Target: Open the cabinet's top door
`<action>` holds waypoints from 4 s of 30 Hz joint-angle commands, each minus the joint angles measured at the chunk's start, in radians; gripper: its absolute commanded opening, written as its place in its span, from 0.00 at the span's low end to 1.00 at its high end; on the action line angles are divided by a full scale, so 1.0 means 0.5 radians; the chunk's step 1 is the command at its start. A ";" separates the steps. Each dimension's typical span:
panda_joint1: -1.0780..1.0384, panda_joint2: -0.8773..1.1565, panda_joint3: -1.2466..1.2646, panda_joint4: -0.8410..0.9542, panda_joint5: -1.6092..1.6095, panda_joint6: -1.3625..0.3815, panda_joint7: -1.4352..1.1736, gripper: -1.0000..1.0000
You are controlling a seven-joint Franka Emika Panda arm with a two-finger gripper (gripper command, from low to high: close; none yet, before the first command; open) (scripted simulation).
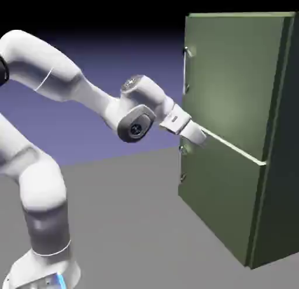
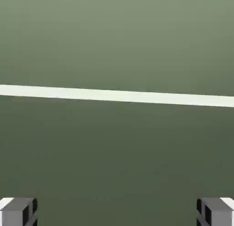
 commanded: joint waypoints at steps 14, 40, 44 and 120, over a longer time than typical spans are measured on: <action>-0.646 -0.638 0.671 0.249 1.218 -0.216 -0.393 0.50; -1.846 -1.822 1.918 0.711 3.480 -0.617 -1.123 0.50; -2.031 -2.004 2.110 0.782 3.828 -0.678 -1.235 0.50; -0.023 -0.208 -2.199 1.092 1.348 -4.206 -3.465 0.00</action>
